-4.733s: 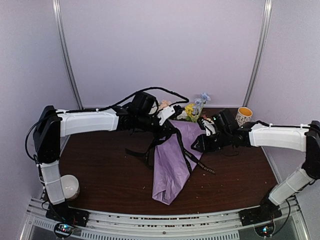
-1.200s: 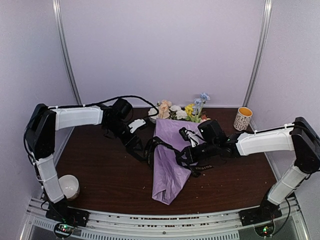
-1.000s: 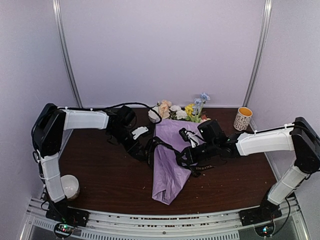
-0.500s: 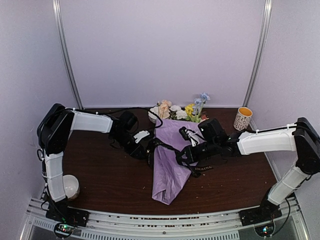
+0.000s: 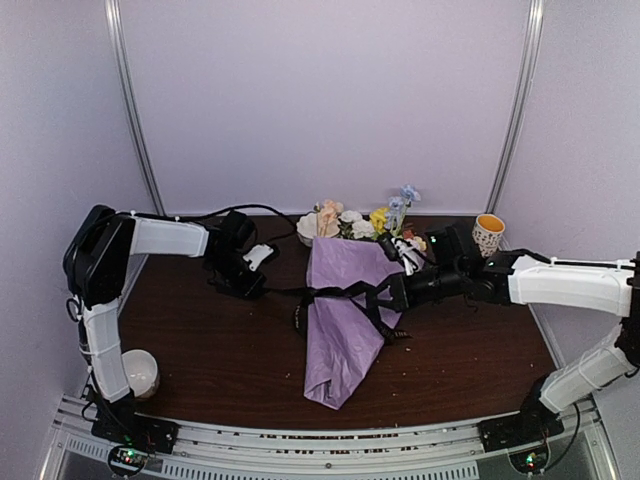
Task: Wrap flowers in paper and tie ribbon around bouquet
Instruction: Tie the ribbon around the folded bouquet.
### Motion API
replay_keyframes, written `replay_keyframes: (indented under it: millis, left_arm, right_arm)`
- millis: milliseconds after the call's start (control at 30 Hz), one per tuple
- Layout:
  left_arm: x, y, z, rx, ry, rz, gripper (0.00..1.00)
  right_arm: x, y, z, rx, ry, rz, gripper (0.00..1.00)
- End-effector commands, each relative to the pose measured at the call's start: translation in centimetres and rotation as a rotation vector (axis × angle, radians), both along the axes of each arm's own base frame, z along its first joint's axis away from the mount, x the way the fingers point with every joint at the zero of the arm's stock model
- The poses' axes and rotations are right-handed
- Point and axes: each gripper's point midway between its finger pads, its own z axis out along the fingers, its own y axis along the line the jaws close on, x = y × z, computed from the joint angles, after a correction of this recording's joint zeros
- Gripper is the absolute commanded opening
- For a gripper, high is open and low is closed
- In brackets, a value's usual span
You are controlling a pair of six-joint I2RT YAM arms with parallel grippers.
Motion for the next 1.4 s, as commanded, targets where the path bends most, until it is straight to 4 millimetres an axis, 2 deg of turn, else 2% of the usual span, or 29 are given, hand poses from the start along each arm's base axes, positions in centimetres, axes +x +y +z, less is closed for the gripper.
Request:
replay_keyframes:
  millis: [0, 133, 200, 367, 467, 600, 667, 867, 933, 1033, 1100, 1200, 1300, 1367]
  left_arm:
    - [4.4, 6.3, 4.1, 0.061, -0.193, 0.285, 0.00]
    - [5.1, 9.5, 5.4, 0.105, -0.257, 0.378, 0.00]
    - [5.1, 9.6, 5.2, 0.116, -0.237, 0.362, 0.00]
    - [2.9, 5.3, 3.6, 0.044, -0.118, 0.160, 0.00]
    - [1.2, 3.5, 2.2, 0.112, -0.085, 0.005, 0.00]
    - [0.3, 1.6, 1.3, 0.192, -0.079, -0.150, 0.23]
    - [0.2, 0.8, 1.4, 0.199, -0.086, -0.224, 0.39]
    - [-1.4, -0.9, 1.1, 0.252, -0.114, -0.448, 0.67]
    - [-1.7, -2.7, 1.6, 0.189, -0.120, -0.503, 0.73]
    - [-2.0, -6.2, 3.9, 0.000, -0.127, -0.541, 0.78]
    - [-2.3, -8.2, 5.3, -0.117, -0.147, -0.558, 0.86]
    - [-3.0, -10.1, 5.1, -0.188, -0.154, -0.590, 0.88]
    - [-3.4, -11.1, 3.3, -0.121, -0.158, -0.622, 0.87]
    - [-2.9, -11.2, 2.5, -0.072, -0.172, -0.613, 0.85]
  right_arm:
    - [-0.2, -2.5, 1.8, 0.046, -0.016, -0.021, 0.00]
    - [1.1, -6.2, 0.8, 0.033, -0.002, -0.149, 0.00]
    - [1.4, -7.3, 0.2, 0.030, 0.008, -0.184, 0.00]
    - [1.6, -7.0, -1.0, 0.034, 0.048, -0.179, 0.00]
    - [1.8, -6.6, -1.2, 0.046, 0.057, -0.177, 0.00]
    - [2.1, -6.3, -0.9, 0.060, 0.054, -0.167, 0.00]
    - [2.2, -6.1, -0.8, 0.060, 0.056, -0.162, 0.00]
    - [2.1, -6.0, -0.4, 0.068, 0.050, -0.154, 0.00]
    - [2.2, -6.0, -0.3, 0.068, 0.051, -0.152, 0.00]
    - [2.3, -5.8, -0.3, 0.072, 0.057, -0.149, 0.00]
    - [2.3, -5.8, -0.1, 0.071, 0.055, -0.149, 0.00]
    - [2.2, -6.0, 0.1, 0.070, 0.046, -0.153, 0.00]
    - [2.2, -6.0, 0.4, 0.072, 0.039, -0.156, 0.00]
    - [2.3, -6.0, 0.5, 0.073, 0.037, -0.154, 0.00]
